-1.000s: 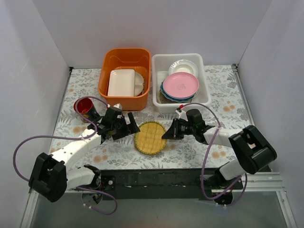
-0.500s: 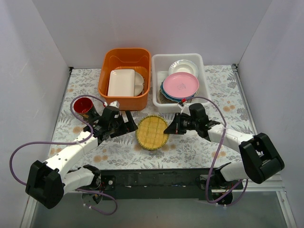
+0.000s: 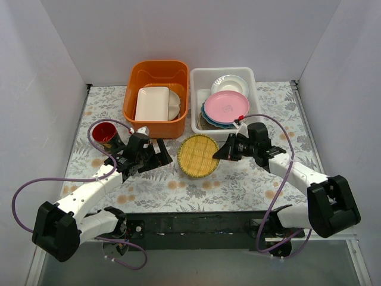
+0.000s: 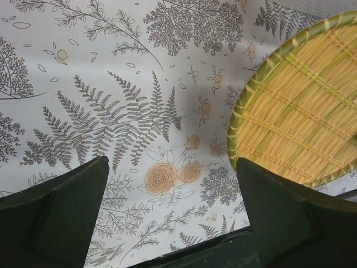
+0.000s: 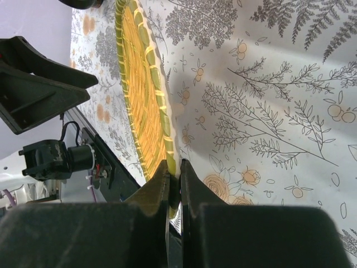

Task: Place the plates into the plastic bin on the countertop
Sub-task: Place the plate in the plastic bin.

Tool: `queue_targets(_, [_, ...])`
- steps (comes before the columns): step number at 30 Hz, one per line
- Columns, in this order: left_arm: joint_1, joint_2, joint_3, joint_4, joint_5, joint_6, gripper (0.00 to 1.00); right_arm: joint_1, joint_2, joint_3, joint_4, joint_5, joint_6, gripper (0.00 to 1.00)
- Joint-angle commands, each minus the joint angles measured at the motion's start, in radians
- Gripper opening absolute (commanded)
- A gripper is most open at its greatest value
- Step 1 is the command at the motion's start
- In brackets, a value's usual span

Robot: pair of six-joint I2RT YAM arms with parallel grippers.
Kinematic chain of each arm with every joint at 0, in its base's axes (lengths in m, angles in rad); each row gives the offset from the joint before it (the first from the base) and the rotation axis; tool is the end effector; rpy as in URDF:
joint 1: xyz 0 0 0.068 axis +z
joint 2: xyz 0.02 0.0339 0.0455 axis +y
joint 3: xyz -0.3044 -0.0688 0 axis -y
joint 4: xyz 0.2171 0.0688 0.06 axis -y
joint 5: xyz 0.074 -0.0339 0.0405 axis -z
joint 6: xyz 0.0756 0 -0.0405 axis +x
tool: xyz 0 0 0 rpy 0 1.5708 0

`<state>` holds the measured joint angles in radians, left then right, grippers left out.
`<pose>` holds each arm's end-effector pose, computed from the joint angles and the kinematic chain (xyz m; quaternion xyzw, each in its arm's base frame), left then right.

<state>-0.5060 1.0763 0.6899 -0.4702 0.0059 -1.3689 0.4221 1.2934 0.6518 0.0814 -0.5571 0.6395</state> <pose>0.1723 -0.0960 0.2422 -0.3909 0.8515 -0.2834 0.2047 0.2240 0.1444 0.2510 -0.0410 0.8508 0.4431 0.2796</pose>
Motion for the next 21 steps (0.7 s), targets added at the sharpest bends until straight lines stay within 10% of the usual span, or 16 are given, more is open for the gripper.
queue_targets(1, [0.000, -0.004, 0.008, 0.015, -0.007, 0.001, 0.98, -0.022, -0.052, 0.074, 0.018, -0.055, -0.017, 0.01])
queue_targets(21, [0.000, 0.001, -0.015, 0.027, 0.025, -0.002, 0.98, -0.100, -0.046, 0.192, 0.004, -0.116, -0.009, 0.01])
